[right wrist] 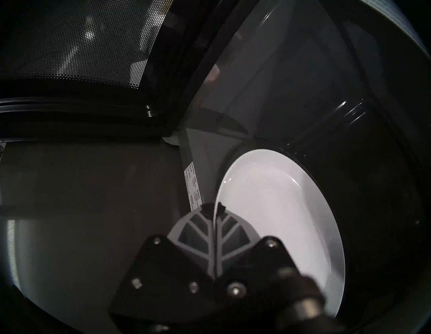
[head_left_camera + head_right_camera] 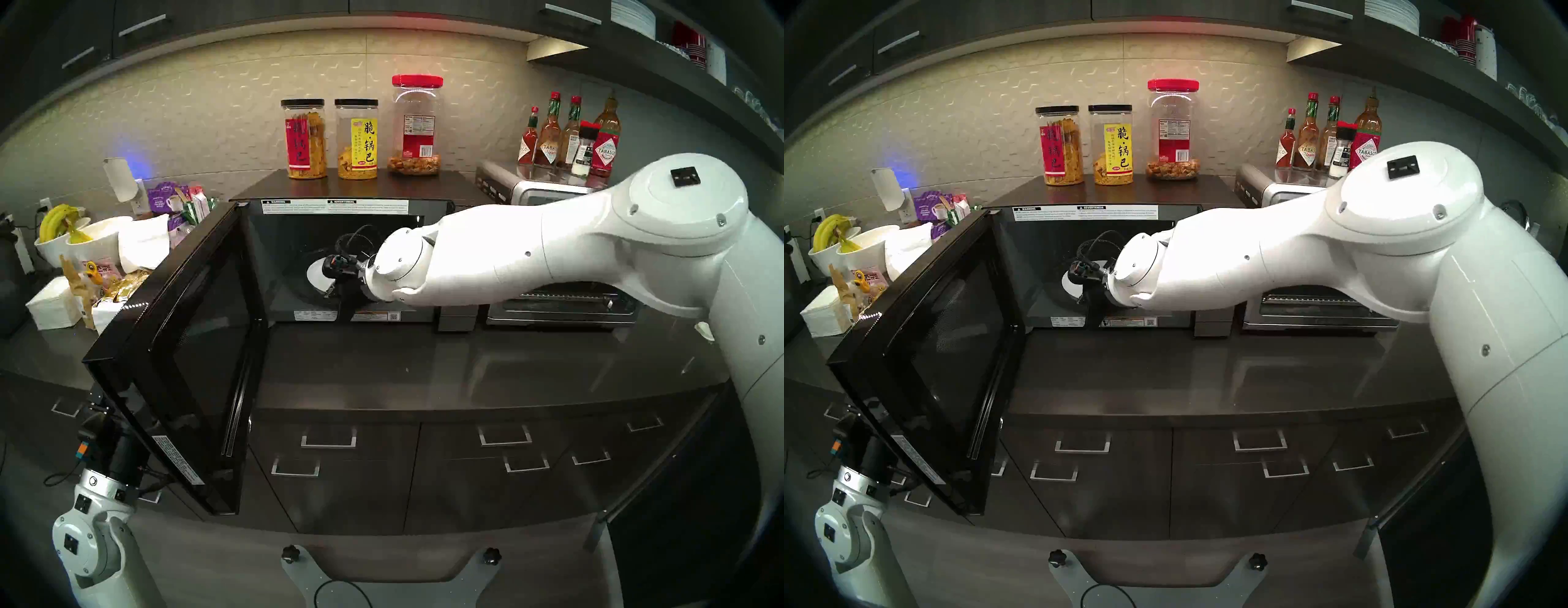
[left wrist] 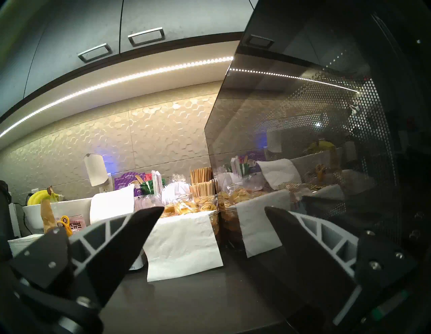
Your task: Open the microwave, put the plate inside, and close the door
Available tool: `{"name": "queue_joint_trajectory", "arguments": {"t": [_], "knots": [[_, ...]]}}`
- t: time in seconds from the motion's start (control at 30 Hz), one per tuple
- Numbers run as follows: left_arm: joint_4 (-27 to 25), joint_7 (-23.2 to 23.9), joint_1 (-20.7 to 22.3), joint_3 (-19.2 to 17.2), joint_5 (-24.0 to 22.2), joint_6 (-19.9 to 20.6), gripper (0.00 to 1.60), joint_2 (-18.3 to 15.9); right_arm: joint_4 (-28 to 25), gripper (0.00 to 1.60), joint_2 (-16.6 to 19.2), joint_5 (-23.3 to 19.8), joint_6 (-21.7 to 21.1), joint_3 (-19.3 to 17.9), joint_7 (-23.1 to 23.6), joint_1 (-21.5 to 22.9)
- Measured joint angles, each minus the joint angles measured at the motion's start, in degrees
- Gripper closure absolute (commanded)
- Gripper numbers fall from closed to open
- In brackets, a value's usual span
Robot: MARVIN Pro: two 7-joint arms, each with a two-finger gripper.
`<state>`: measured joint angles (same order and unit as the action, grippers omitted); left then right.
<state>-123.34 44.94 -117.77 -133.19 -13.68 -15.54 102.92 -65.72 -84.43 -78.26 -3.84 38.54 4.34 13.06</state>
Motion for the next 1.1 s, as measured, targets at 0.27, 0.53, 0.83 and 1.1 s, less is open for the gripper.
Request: {"name": "queue_joint_trajectory", "arguments": {"t": [0.27, 0.53, 0.83, 1.1], "knots": [[0.00, 0.00, 0.00, 0.00, 0.00, 0.00, 0.00, 0.00, 3.86, 1.60, -2.10, 0.05, -1.19, 0.04, 1.16, -1.27], [0.00, 0.00, 0.00, 0.00, 0.00, 0.00, 0.00, 0.00, 6.16, 1.60, -3.46, 0.08, -1.62, -0.05, 3.02, -1.97], [0.00, 0.00, 0.00, 0.00, 0.00, 0.00, 0.00, 0.00, 7.94, 1.60, -4.59, -0.48, -2.81, -0.51, 5.31, -2.10], [0.00, 0.00, 0.00, 0.00, 0.00, 0.00, 0.00, 0.00, 9.73, 1.60, -5.54, -1.03, -4.36, -0.61, 6.91, -2.51]]}}
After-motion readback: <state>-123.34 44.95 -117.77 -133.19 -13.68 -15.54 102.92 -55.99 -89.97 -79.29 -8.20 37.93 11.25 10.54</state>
